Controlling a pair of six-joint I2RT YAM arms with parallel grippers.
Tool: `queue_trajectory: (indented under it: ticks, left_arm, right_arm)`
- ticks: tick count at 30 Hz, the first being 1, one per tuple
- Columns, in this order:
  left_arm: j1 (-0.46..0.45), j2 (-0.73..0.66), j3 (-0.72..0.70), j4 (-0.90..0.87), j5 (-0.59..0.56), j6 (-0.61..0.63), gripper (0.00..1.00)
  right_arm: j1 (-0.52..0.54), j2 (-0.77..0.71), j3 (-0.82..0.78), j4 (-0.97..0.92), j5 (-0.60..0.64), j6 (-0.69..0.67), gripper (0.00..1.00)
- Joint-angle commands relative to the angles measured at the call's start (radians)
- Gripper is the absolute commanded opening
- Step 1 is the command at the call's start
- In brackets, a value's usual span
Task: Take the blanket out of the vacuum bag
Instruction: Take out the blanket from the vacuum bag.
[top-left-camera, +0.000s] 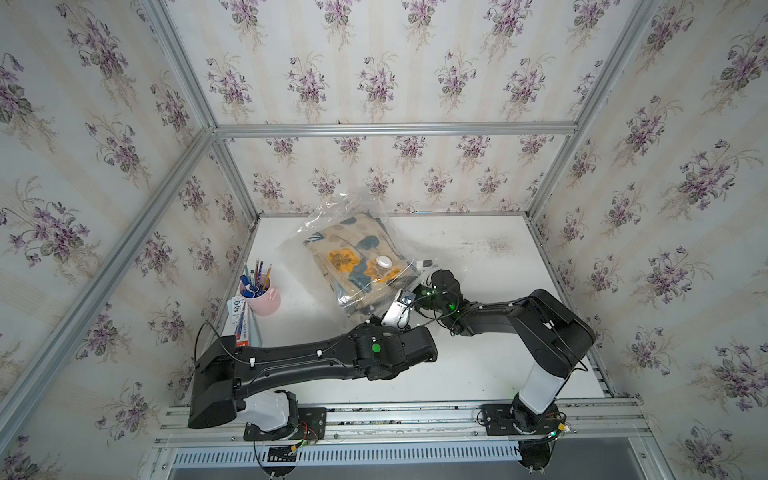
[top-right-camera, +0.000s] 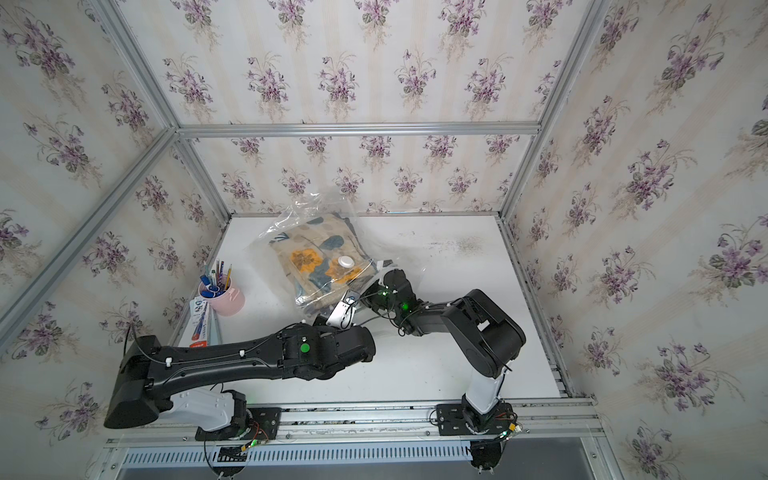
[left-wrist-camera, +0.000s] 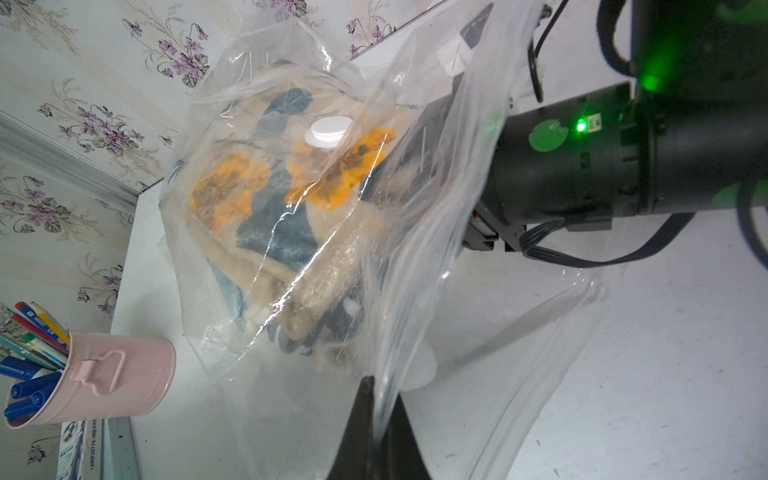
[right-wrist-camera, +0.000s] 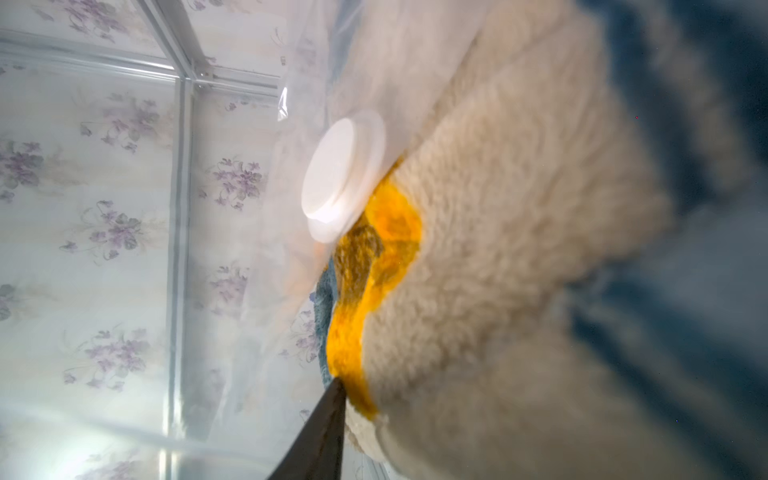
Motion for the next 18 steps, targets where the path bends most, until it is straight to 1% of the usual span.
queue_trajectory:
  ticks: [1,4,5,8,11,14,18]
  left_arm:
    - [0.001,-0.004,-0.004,-0.006,-0.015,-0.013,0.04]
    - [0.001,-0.004,-0.01,-0.009,-0.027,-0.013,0.04]
    - [0.0,-0.037,-0.011,-0.01,-0.03,-0.013,0.04]
    - [0.001,-0.052,-0.016,-0.007,-0.041,-0.008,0.04]
    - [0.0,-0.062,-0.022,0.01,-0.042,0.006,0.05]
    - [0.001,-0.064,-0.023,0.018,-0.045,0.012,0.05]
    - [0.0,-0.062,-0.031,0.021,-0.042,0.005,0.05]
  right_arm:
    - [0.002,-0.008,0.018,-0.031,0.019,-0.037,0.38]
    - [0.003,-0.003,0.016,-0.005,0.012,-0.019,0.37]
    - [0.006,-0.003,0.016,0.005,0.007,-0.014,0.37]
    - [0.021,0.0,0.031,-0.019,0.018,-0.017,0.37]
    - [0.043,0.023,0.034,-0.011,0.033,0.01,0.42]
    - [0.054,0.052,0.035,0.016,0.04,0.037,0.44]
    - [0.062,0.059,0.043,0.023,0.062,0.039,0.48]
